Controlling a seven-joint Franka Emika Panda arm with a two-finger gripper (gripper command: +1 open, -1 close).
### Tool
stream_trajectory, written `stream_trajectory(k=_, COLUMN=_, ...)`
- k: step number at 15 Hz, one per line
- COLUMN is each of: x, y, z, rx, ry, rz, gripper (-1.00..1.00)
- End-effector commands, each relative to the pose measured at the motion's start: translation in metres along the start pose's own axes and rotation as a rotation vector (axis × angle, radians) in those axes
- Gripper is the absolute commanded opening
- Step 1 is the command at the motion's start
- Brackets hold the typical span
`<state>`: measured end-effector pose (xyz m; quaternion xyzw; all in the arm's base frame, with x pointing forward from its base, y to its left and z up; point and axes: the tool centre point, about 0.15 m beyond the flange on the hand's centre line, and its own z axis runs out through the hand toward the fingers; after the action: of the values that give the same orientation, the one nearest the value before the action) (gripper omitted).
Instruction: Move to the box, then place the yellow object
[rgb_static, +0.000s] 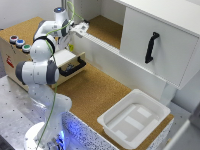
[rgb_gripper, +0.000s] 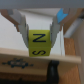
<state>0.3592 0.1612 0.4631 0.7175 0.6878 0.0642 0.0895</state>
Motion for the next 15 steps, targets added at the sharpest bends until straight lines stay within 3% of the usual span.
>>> stream_trajectory(k=1, x=-0.082, y=-0.054, z=0.013, rx=-0.005, ry=0.076, rz=0.314, gripper=-1.0)
stream_trajectory(k=5, x=-0.136, y=-0.079, z=0.034, rx=0.009, ry=0.156, rz=0.631, gripper=-1.0)
stream_trajectory(k=9, x=-0.194, y=-0.082, z=0.049, rx=-0.018, ry=0.178, rz=0.867, gripper=-1.0)
stream_trajectory(k=13, x=-0.256, y=-0.076, z=0.066, rx=0.008, ry=0.118, rz=1.007, gripper=-1.0)
stream_trajectory(k=15, x=-0.262, y=-0.053, z=0.041, rx=-0.015, ry=0.072, rz=0.947, gripper=-1.0)
